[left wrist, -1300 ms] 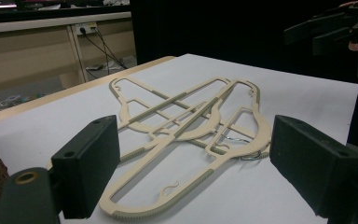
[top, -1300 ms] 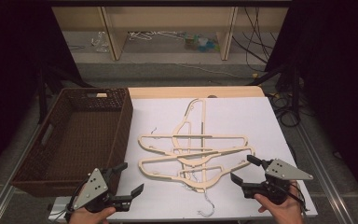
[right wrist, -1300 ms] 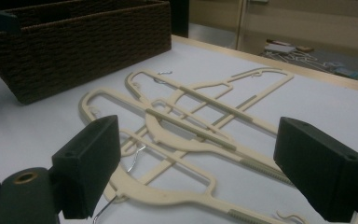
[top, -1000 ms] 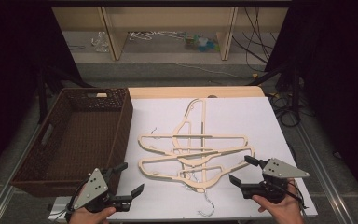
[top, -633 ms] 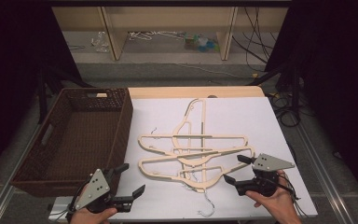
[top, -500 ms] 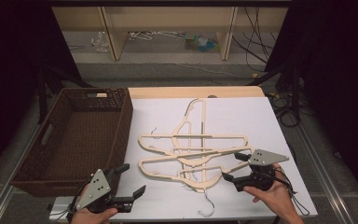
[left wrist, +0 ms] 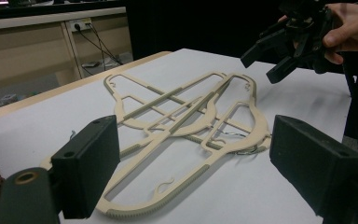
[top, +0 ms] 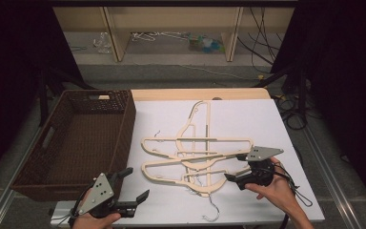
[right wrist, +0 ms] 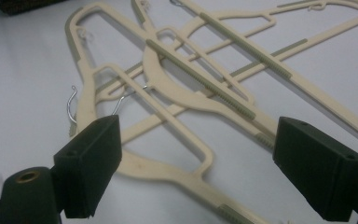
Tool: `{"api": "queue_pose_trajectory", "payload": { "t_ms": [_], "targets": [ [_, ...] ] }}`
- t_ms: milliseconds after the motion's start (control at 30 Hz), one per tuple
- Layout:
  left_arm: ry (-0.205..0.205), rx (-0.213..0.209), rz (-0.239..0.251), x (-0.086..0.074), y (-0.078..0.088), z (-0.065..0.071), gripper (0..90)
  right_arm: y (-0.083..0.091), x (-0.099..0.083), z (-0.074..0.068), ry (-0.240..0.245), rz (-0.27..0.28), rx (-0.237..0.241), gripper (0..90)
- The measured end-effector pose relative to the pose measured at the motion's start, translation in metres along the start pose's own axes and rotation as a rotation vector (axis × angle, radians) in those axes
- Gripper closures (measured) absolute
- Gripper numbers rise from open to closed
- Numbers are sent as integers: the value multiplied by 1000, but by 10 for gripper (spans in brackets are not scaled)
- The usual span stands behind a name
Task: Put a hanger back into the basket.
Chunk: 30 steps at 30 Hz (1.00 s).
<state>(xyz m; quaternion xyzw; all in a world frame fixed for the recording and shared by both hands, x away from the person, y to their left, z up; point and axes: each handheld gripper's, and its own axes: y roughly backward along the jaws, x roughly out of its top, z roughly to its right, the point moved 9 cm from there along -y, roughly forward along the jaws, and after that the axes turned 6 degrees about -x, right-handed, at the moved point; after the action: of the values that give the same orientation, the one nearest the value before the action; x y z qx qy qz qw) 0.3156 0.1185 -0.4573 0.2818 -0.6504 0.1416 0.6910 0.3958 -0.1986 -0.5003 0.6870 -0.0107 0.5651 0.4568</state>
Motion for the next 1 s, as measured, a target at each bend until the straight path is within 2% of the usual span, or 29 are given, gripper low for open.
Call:
{"api": "queue_pose_trajectory", "payload": {
  "t_ms": [233,400,567,667,700,733,767,800,833,933,1000],
  "targets": [
    [-5,-1,-3,0,0,0,159,-6,-4,6,8,-53,30,188],
    [-19,-6,-10,-1,0,0,159,-16,-13,11,32,-118,81,193],
    [-17,-7,-11,-1,0,1,160,-24,-18,11,90,-175,135,218],
    [-17,-7,-12,-1,0,0,159,-26,-22,12,91,-204,155,221],
    [-6,-13,-3,-1,-2,1,160,-29,-27,15,112,-241,161,244],
    [-6,-13,-3,-1,-2,1,160,-29,-27,15,112,-241,161,244],
    [-8,-12,-5,-1,-1,1,160,-29,-30,13,102,-260,172,263],
    [-7,-13,-5,-1,-2,1,160,-30,-33,14,113,-281,174,288],
    [-6,-13,-5,-1,-2,1,160,-29,-39,13,122,-323,168,301],
    [-2,-13,-1,-1,-2,2,161,-28,-40,12,147,-330,182,324],
    [-12,-10,-13,-1,-1,1,161,-25,-41,12,159,-343,183,372]
  ]
}}
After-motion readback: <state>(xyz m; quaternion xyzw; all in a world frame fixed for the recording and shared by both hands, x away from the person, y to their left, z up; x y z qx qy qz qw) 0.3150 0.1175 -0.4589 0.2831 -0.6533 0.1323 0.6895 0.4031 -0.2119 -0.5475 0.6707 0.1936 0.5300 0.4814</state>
